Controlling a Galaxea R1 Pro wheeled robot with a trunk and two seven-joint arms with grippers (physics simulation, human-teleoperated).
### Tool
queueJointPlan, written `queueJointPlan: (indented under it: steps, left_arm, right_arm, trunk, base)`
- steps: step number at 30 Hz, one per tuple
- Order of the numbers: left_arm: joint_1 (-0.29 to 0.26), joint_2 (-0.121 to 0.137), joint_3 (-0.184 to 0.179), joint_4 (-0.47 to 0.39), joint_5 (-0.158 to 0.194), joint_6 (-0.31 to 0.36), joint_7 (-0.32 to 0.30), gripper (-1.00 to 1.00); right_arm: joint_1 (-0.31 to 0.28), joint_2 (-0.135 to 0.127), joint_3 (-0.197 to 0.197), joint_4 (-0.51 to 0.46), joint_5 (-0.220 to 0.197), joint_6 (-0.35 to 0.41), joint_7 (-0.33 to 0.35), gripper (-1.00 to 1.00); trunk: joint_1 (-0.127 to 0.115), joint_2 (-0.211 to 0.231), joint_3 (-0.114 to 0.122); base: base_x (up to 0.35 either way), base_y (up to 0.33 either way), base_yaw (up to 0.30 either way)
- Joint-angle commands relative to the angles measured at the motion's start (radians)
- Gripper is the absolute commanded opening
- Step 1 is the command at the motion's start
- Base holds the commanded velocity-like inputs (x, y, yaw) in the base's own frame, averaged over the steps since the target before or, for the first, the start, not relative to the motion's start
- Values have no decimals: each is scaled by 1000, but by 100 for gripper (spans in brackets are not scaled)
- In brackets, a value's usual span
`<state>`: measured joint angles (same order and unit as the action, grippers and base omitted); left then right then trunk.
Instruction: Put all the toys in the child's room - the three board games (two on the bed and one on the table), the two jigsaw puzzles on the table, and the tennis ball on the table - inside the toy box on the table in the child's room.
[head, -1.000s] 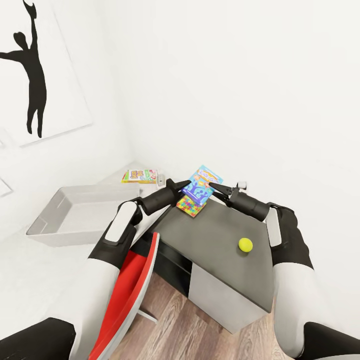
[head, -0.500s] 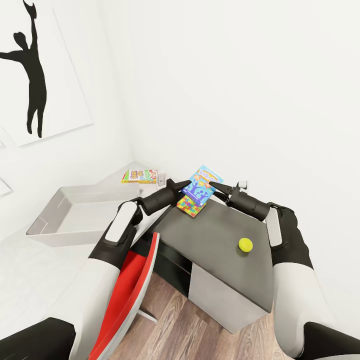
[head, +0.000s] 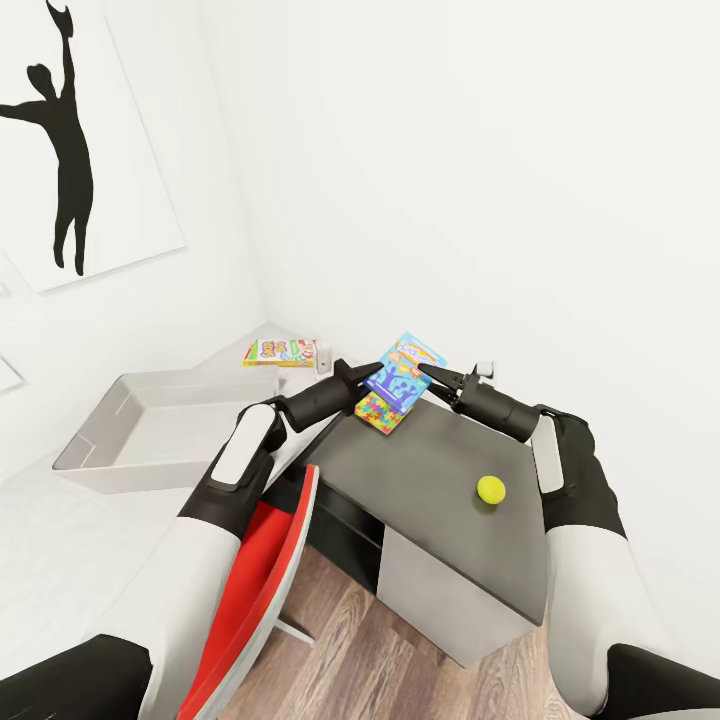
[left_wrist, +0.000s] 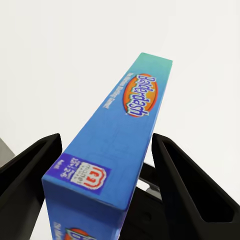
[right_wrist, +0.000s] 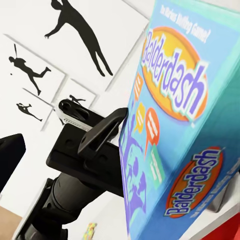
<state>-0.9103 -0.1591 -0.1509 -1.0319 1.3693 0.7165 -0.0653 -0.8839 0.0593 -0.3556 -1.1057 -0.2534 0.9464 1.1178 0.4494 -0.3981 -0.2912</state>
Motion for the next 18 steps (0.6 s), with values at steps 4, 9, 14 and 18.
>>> queueJointPlan:
  steps: [4, 9, 14, 18]
  left_arm:
    - [-1, 0, 0, 4, -13, 3, -4, -100]
    - [-1, -1, -1, 7, -13, 2, -4, -100]
    - [-1, -2, -1, 12, -13, 2, -4, -100]
    - [-1, -2, -1, 14, -13, 2, -4, -100]
  right_arm:
    - [-1, 2, -2, 0, -7, 9, 5, 100]
    - [-1, 2, -2, 0, -7, 9, 5, 100]
    - [-1, 3, -2, 0, -8, 9, 5, 100]
    - [-1, 3, -2, 0, -10, 9, 5, 100]
  trunk:
    - [1, -2, -2]
    - [1, -2, -2]
    - [1, -2, -2]
    - [1, -2, -2]
  base:
    - [0, 0, 0]
    - [0, 0, 0]
    - [0, 0, 0]
    - [0, 0, 0]
